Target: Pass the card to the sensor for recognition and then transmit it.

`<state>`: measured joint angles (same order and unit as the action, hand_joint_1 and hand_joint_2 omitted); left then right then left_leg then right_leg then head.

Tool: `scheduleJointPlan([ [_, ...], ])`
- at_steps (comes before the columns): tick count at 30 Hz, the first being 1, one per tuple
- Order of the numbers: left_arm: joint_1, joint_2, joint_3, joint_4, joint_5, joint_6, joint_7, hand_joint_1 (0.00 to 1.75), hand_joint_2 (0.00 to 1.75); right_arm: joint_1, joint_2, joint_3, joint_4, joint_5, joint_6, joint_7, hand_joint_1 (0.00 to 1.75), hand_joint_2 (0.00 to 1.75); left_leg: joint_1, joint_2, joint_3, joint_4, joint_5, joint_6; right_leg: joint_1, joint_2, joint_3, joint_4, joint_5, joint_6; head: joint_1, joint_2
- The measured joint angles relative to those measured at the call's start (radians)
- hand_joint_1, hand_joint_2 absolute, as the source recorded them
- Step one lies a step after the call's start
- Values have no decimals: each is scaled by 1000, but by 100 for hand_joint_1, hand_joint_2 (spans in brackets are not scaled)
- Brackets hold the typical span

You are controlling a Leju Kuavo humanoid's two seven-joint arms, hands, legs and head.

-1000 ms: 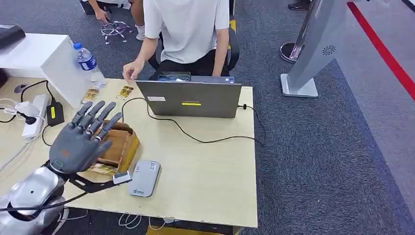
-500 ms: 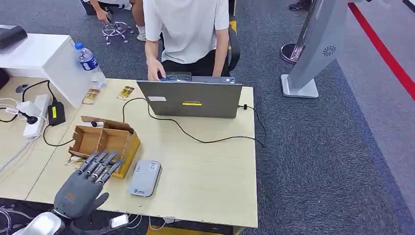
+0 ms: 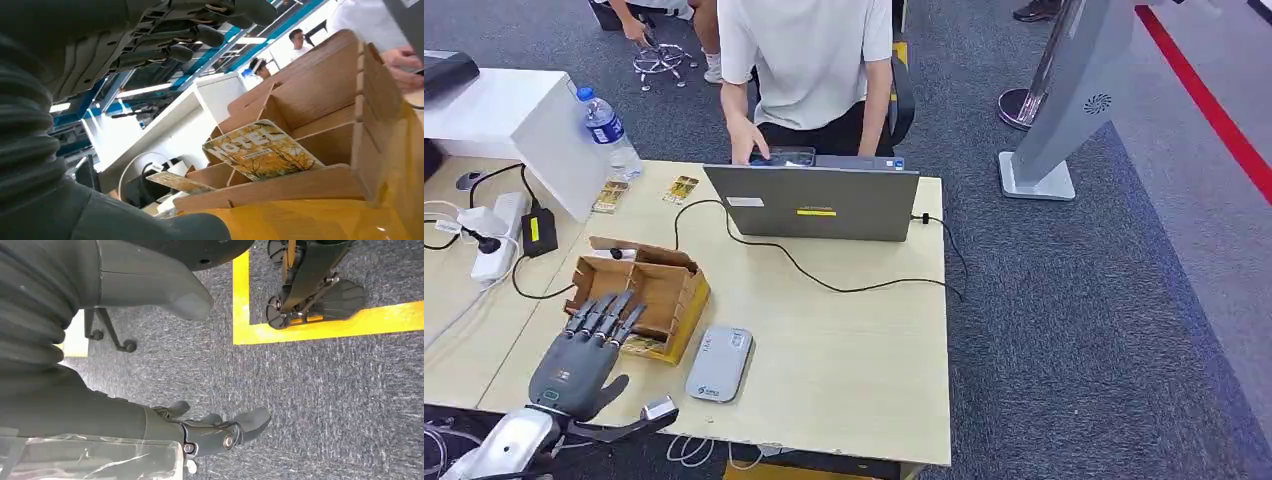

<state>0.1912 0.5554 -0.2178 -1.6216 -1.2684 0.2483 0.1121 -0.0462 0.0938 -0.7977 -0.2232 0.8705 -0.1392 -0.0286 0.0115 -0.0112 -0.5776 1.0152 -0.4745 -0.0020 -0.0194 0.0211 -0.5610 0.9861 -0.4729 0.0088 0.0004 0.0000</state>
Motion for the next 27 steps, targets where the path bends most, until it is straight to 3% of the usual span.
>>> scheduleJointPlan([
  [13, -46, -58, 21, 84, -15, 15, -18, 0, 175, -2, 0, 0, 0, 16, 3, -3, 0, 175, 0, 0, 0, 0, 0, 0, 0, 0, 0, 0, 0, 0, 0, 0],
  [14, -47, -61, 22, 87, -17, 17, -21, 175, 175, -2, 0, 0, 0, 19, 3, -3, 0, 175, 0, 0, 0, 0, 0, 0, 0, 0, 0, 0, 0, 0, 0, 0],
  [27, -49, -74, 37, 98, 2, 36, -59, 175, 175, -4, 0, 0, 0, 29, 3, -5, 0, 175, 0, 0, 0, 0, 0, 0, 0, 0, 0, 0, 0, 0, 0, 0],
])
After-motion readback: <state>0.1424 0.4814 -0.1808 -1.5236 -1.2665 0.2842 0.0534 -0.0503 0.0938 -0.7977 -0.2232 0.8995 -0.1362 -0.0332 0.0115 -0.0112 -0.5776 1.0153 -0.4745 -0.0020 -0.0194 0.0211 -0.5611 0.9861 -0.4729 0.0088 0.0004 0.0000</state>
